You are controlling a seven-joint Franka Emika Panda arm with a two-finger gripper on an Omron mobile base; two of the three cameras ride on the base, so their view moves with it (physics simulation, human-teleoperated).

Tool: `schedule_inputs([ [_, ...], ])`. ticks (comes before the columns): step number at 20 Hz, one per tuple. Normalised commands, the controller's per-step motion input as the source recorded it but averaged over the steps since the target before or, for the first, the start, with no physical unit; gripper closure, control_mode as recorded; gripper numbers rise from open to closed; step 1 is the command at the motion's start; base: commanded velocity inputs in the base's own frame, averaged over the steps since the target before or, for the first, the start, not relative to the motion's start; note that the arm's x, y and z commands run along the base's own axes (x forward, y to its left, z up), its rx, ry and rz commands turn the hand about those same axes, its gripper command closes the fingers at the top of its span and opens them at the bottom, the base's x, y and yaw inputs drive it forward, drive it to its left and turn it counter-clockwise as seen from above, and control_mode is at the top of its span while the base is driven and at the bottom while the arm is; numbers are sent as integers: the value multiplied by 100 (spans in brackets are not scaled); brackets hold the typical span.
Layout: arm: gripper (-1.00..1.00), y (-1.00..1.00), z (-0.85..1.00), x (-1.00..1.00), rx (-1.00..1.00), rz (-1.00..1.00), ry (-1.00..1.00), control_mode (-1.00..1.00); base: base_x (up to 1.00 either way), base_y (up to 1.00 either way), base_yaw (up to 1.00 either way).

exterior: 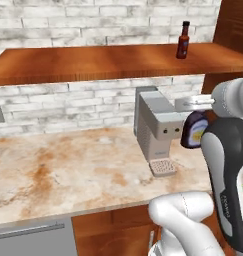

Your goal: Move the condiment bottle and condiment bottle from the cabinet to the dining counter.

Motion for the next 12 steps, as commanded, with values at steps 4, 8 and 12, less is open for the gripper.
schedule_inputs([
  [4,100,0,0,0,0,0,0,100,-100,-31,-7],
  [8,100,0,0,0,0,0,0,100,-62,0,-56],
  [12,100,0,0,0,0,0,0,100,-2,0,-100],
])
